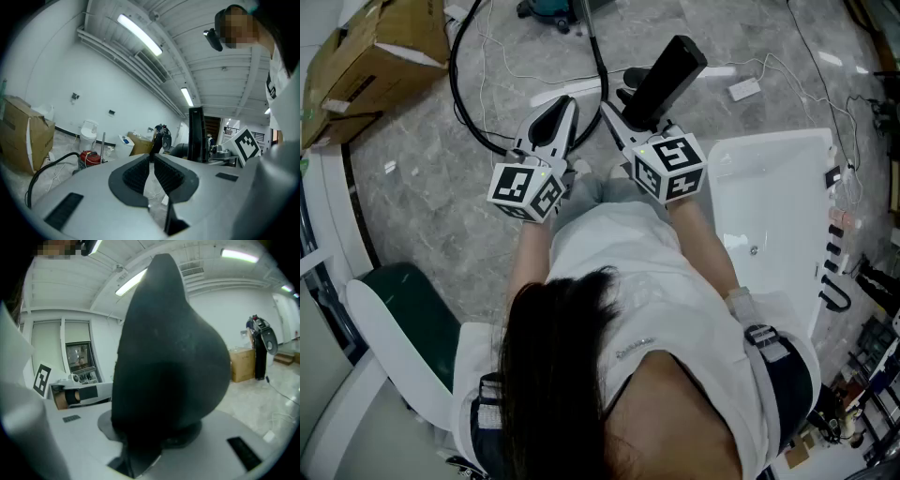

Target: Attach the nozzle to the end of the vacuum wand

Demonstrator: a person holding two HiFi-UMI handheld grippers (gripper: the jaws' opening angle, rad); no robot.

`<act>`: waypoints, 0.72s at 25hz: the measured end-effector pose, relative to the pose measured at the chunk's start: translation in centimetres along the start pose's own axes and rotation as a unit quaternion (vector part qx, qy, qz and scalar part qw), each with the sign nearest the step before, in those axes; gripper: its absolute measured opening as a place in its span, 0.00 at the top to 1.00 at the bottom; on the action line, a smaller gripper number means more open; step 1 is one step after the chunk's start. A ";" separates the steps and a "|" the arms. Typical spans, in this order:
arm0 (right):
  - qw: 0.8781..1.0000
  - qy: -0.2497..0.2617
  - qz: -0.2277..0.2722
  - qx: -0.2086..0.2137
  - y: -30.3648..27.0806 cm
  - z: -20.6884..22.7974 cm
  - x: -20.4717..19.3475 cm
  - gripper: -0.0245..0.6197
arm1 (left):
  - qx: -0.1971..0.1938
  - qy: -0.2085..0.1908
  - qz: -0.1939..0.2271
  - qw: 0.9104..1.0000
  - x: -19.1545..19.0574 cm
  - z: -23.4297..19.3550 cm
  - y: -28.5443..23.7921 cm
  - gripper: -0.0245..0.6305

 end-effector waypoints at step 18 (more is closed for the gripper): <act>0.997 -0.027 0.046 -0.047 -2.4 0.4 1.3 0.74 | -0.012 -0.010 0.010 1.000 1.7 -5.6 -1.2 0.91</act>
Point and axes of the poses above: the fingertips, and each gripper's own axes: y backward along the fingers, z to its right, x out of its top, the point moved 9 cm from there along y, backward along the fingers, and after that the axes turned 4 degrees about x, right-handed, at the moved point
